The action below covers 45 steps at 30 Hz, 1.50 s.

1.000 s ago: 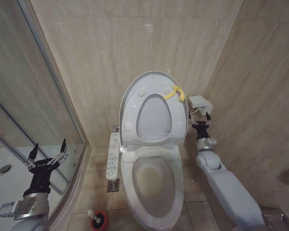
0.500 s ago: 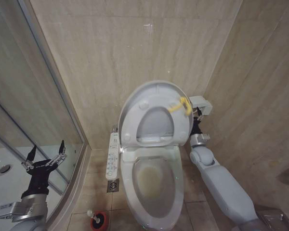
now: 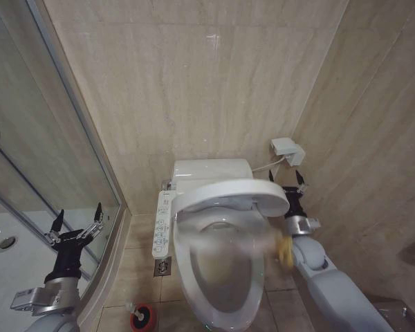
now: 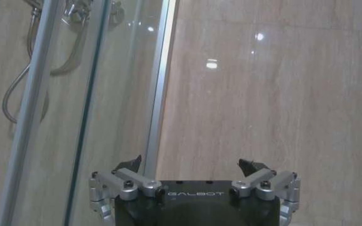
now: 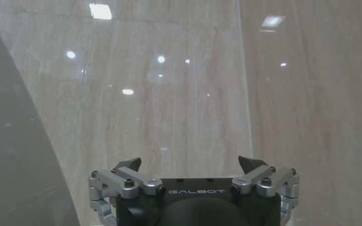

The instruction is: Open the toilet lid, clean the toilet bowl with a toilet brush, close the toilet lid, and flush.

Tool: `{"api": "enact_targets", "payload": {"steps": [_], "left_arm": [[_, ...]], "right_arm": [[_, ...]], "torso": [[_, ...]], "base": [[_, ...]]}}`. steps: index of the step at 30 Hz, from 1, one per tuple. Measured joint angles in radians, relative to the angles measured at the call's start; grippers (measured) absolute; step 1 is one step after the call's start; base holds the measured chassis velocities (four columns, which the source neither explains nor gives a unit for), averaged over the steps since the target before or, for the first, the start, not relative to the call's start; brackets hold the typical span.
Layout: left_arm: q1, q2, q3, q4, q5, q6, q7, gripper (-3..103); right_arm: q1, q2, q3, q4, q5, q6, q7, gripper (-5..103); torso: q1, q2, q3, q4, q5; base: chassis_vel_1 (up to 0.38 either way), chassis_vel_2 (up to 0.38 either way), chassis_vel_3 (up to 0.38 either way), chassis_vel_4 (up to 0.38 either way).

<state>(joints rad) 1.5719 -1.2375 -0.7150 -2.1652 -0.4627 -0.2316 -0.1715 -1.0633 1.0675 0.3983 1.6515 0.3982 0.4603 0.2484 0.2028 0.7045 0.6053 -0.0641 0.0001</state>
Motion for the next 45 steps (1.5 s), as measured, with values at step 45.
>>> {"api": "enact_targets", "payload": {"steps": [45], "left_arm": [[-0.037, 0.083, 0.041, 0.082, -0.005, -0.036, -0.006, 100]], "right_arm": [[-0.434, -0.003, 0.033, 0.350, -0.176, 0.150, -0.037, 100]], "torso": [[0.000, 0.000, 0.000, -0.0001, -0.0003]], "base": [[0.000, 0.000, 0.000, 0.000]]}}
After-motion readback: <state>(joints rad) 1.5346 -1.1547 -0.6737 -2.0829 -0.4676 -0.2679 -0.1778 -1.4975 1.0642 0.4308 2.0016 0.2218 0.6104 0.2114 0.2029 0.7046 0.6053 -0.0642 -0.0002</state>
